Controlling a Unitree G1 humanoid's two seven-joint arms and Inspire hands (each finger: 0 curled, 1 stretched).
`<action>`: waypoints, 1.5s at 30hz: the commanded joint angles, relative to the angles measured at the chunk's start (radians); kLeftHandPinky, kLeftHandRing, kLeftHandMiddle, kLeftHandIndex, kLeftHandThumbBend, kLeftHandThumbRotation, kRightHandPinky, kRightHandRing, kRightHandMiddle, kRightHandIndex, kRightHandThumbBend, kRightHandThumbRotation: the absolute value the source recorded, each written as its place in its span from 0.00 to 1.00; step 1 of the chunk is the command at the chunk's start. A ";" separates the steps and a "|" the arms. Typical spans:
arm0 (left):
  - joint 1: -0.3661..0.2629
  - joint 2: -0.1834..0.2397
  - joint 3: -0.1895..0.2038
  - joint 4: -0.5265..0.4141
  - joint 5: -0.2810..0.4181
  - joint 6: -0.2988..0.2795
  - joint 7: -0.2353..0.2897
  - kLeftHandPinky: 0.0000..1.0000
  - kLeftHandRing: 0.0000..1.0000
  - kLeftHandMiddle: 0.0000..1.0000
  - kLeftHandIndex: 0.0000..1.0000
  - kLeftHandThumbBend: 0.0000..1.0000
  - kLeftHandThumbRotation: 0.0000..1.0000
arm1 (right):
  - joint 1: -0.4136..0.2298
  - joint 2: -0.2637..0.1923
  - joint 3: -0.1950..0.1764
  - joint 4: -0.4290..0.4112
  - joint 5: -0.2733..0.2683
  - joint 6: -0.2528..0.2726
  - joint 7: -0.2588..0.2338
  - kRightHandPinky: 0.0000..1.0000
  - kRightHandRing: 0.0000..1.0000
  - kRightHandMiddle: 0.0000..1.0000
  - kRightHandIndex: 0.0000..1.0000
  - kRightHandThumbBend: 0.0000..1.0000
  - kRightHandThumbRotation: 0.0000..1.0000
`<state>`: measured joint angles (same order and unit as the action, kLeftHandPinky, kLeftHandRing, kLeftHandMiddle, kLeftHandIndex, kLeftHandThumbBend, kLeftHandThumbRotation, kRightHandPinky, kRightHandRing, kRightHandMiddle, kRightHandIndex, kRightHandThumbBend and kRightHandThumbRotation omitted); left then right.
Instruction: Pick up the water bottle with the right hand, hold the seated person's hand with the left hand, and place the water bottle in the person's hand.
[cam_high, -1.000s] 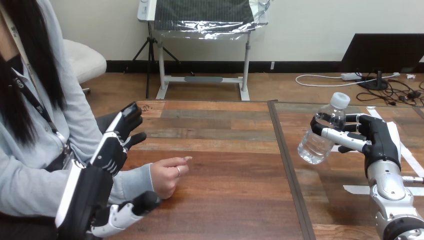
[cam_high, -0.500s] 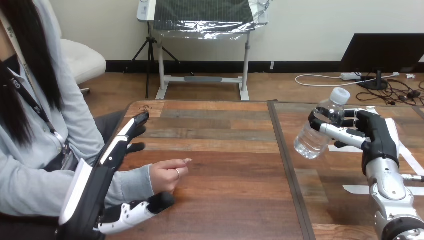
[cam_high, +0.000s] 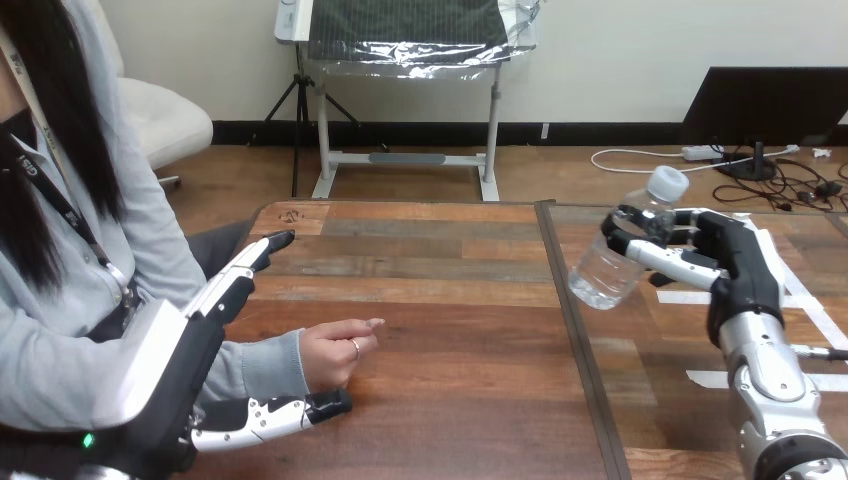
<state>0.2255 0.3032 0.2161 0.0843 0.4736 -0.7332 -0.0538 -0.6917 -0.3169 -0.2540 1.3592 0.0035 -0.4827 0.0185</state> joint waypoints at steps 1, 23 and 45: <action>-0.050 0.077 0.009 -0.100 0.044 0.064 -0.013 0.84 0.89 0.92 0.92 1.00 0.45 | -0.085 0.008 -0.015 -0.068 0.024 -0.055 0.006 0.34 0.40 0.46 0.46 0.81 0.00; -0.149 0.326 -0.023 -0.085 0.127 0.222 -0.111 0.80 0.85 0.85 0.83 1.00 0.31 | -0.083 0.019 -0.024 -0.096 0.071 -0.092 0.065 0.32 0.39 0.45 0.45 0.78 0.00; -0.305 0.476 -0.139 0.157 0.177 0.192 -0.102 0.73 0.76 0.76 0.76 1.00 0.26 | -0.062 0.025 -0.039 -0.139 0.129 -0.134 0.143 0.31 0.37 0.43 0.44 0.76 0.00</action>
<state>0.0051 0.7433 0.1215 0.1685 0.6376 -0.5249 -0.1781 -0.6917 -0.2883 -0.2741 1.2904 0.1068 -0.5687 0.1450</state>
